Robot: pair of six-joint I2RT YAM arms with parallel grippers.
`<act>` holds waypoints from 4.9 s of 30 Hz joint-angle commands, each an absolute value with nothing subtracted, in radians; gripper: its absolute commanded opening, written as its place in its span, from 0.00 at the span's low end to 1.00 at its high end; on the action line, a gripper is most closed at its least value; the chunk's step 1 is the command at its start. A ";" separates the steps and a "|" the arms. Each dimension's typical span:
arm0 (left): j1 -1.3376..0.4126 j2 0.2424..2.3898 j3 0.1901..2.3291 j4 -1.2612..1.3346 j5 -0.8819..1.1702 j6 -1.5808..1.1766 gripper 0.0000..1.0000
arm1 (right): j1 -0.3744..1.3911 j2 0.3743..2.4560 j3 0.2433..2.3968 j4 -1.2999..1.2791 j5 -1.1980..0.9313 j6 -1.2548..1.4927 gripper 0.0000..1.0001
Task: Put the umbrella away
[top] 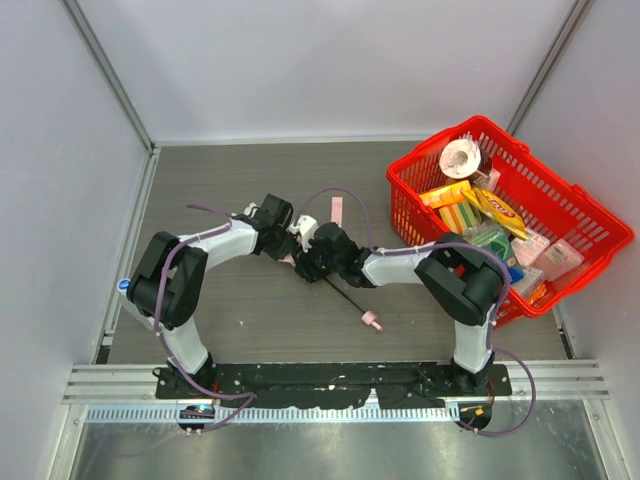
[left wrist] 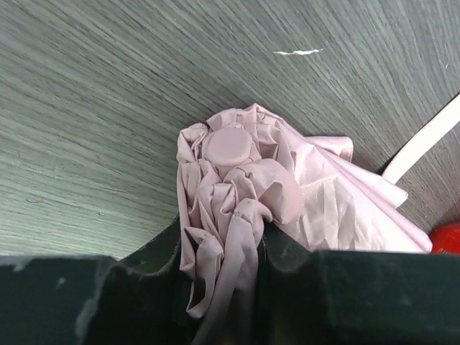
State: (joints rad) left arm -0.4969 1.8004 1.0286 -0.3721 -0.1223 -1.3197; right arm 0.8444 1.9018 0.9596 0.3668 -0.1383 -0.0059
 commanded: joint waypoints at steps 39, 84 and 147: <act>-0.491 1.630 0.734 -0.455 -0.109 -1.267 0.99 | 0.916 1.982 0.832 0.469 0.022 0.113 0.01; -0.514 1.615 0.554 -0.176 -0.169 -1.209 0.00 | 0.650 1.970 1.009 0.258 -0.591 0.355 0.31; -0.505 1.643 0.716 -0.591 -0.100 -1.269 0.00 | 1.005 1.803 0.925 0.172 0.144 0.078 0.65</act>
State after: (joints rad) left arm -0.4995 1.5822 0.8047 -0.2775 -0.1204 -1.3350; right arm 1.0592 1.8790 0.9714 0.3630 0.2710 -0.0223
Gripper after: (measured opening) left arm 0.500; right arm 0.649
